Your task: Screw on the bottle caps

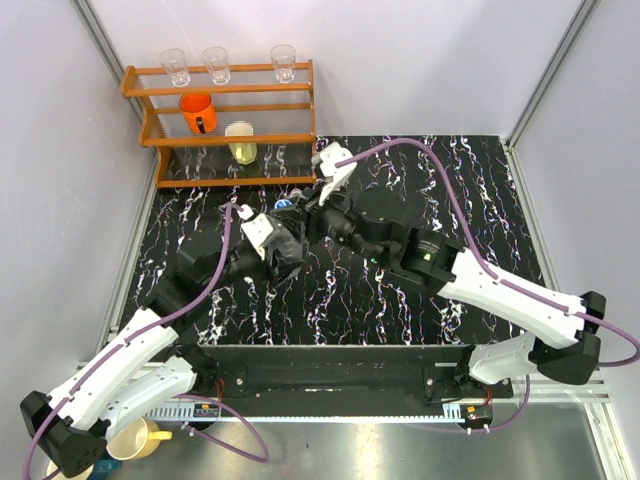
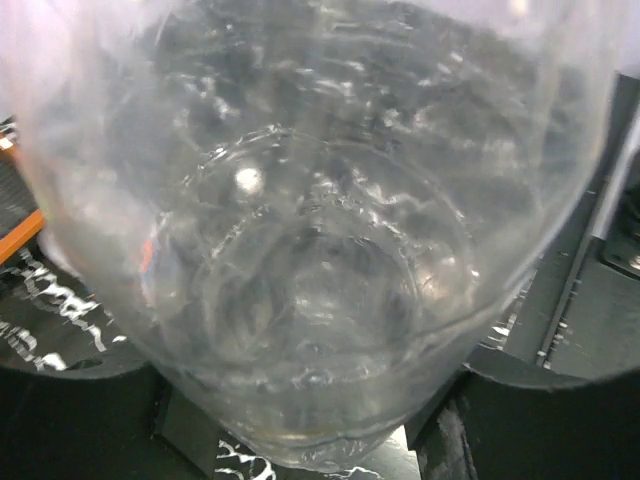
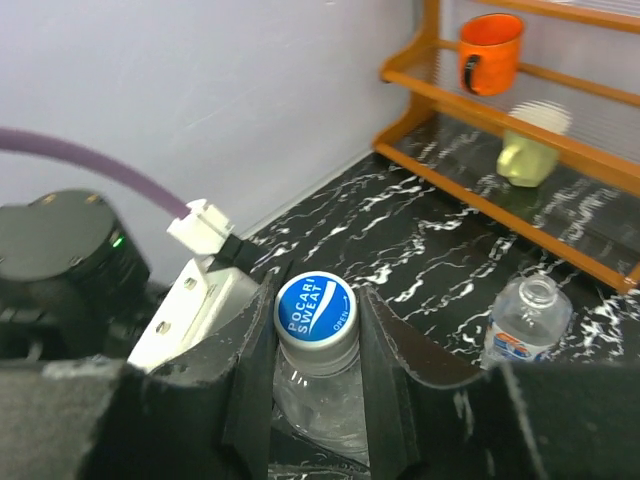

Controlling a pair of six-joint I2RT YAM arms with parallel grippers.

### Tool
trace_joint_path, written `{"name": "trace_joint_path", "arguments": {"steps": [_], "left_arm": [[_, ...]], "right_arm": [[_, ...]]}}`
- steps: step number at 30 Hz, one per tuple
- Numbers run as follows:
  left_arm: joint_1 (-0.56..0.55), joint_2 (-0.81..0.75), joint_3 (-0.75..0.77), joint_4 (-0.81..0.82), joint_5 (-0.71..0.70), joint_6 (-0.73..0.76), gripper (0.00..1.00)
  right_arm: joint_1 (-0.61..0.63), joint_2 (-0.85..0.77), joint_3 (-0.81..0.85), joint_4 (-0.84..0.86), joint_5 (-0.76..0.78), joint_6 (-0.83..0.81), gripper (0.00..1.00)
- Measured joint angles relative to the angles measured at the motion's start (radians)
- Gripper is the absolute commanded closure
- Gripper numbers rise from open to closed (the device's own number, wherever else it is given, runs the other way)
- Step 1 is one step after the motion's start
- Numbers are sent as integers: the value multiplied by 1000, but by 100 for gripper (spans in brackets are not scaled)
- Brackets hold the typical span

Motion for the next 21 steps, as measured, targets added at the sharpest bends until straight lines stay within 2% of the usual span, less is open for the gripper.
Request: {"name": "trace_joint_path", "arguments": {"steps": [2,3,4,6,7,10,11,14,18,21], "left_arm": [[1,-3,0,-10,-63,1,73],[1,-5,0,-16,-95,2,73],[1,-6,0,-21,-118,3,73],[1,-6,0,-25,-144,4,72],[1,-6,0,-26,-149,4,70],[1,-7,0,-21,-129,8,69],[1,-11,0,-15,-111,11,69],[3,-26,0,3,10,14,67],[3,-30,0,44,268,3,64],[3,-27,0,66,523,-20,64]], "right_arm": [[22,29,22,-1,85,-6,94],[33,44,33,-1,126,-6,87],[43,58,45,-2,167,-7,72],[51,71,55,-5,208,-6,59],[55,73,56,-7,222,-6,44],[58,62,54,-25,231,-19,27],[58,49,46,-34,229,-31,17],[51,-34,-4,-55,174,-67,4],[1,-200,-58,-88,-32,-84,2],[-68,-298,-53,-95,-257,-84,2]]}}
